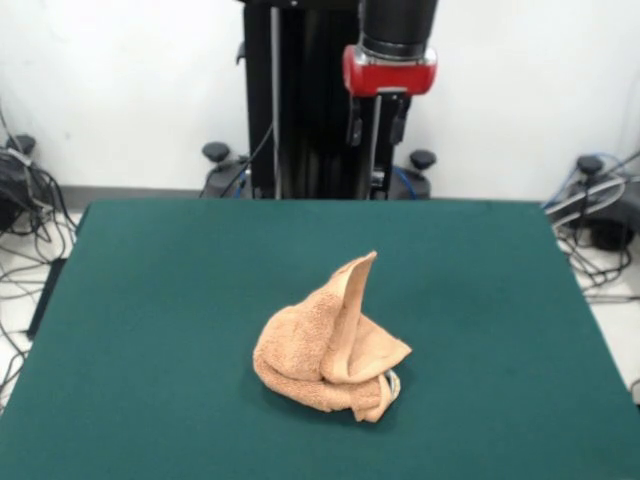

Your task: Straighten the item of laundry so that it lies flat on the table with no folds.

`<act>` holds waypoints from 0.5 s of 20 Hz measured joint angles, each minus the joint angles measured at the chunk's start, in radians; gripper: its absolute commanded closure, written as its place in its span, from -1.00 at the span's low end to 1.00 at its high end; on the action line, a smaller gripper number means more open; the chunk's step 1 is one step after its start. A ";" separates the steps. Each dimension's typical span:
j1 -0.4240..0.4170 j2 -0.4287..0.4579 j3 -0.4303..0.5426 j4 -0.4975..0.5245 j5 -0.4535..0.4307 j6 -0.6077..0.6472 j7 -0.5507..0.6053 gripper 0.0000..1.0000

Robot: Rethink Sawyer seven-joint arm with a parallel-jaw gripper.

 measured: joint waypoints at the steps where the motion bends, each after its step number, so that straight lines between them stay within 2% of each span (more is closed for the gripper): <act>1: -0.006 0.000 0.005 -0.005 0.000 0.005 0.000 -1.00; 10: -0.019 0.036 0.015 -0.096 0.000 0.090 0.000 -1.00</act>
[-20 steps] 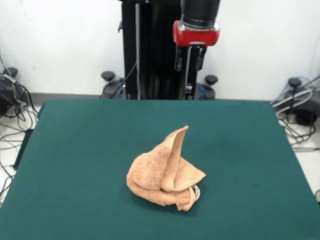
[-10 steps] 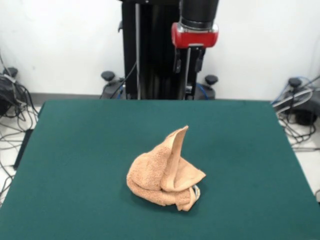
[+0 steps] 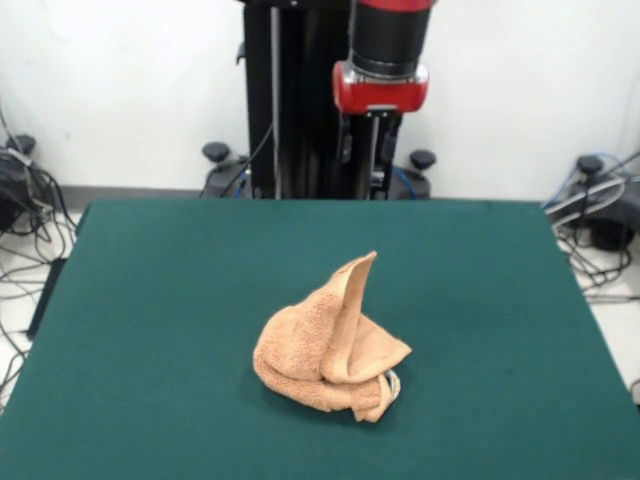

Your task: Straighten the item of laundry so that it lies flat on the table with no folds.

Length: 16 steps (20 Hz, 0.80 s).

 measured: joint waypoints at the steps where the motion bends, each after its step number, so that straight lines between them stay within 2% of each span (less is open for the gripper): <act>1: 0.001 0.006 0.000 -0.008 0.000 0.007 0.000 -1.00; 16: 0.051 0.185 0.000 -0.208 0.000 0.120 0.000 -1.00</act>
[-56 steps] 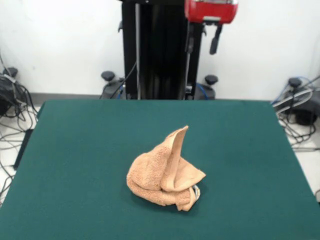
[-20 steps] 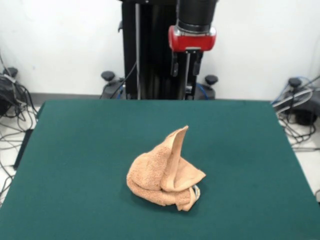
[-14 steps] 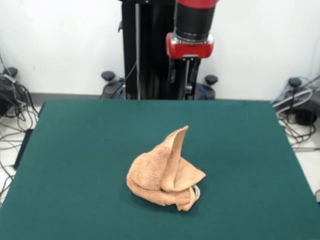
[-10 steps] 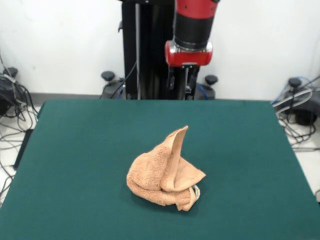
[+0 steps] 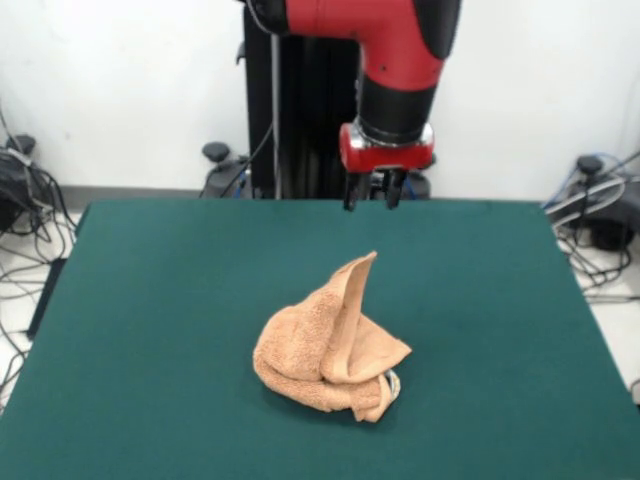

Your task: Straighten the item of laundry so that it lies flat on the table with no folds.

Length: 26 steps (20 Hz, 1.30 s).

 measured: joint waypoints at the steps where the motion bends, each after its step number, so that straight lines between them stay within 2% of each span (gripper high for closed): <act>1: 0.005 0.008 0.000 -0.010 0.000 0.007 0.000 -1.00; 6: 0.018 0.041 0.000 -0.054 0.000 0.053 0.000 -1.00; 14: 0.007 0.042 0.000 -0.084 -0.002 0.113 0.000 -1.00; 26: 0.002 0.044 0.000 -0.143 -0.013 0.136 0.000 -1.00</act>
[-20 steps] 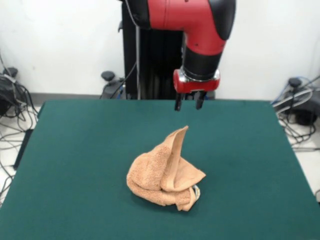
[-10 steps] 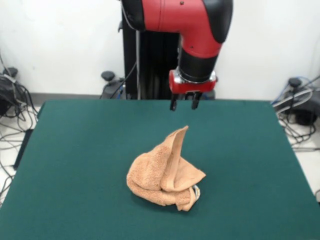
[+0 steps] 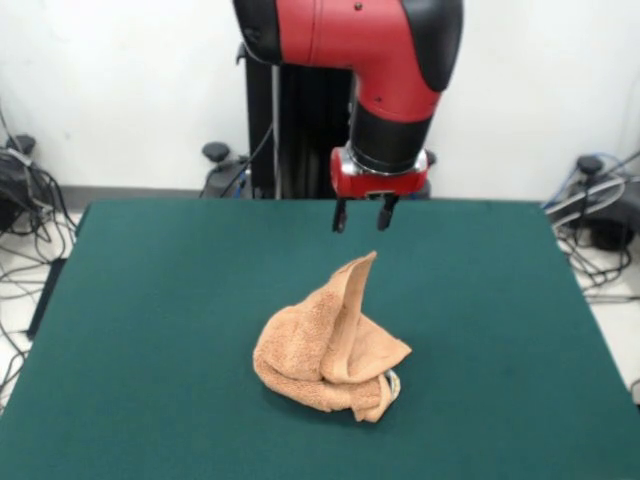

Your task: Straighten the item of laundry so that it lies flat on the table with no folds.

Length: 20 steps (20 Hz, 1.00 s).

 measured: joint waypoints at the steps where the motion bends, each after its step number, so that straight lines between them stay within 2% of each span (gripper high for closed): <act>1: 0.000 0.000 0.000 -0.006 0.000 0.000 0.000 -1.00; 12: -0.001 0.000 0.000 -0.020 0.016 -0.002 0.001 -1.00; 20: -0.005 -0.010 -0.019 -0.014 0.109 -0.057 0.020 -1.00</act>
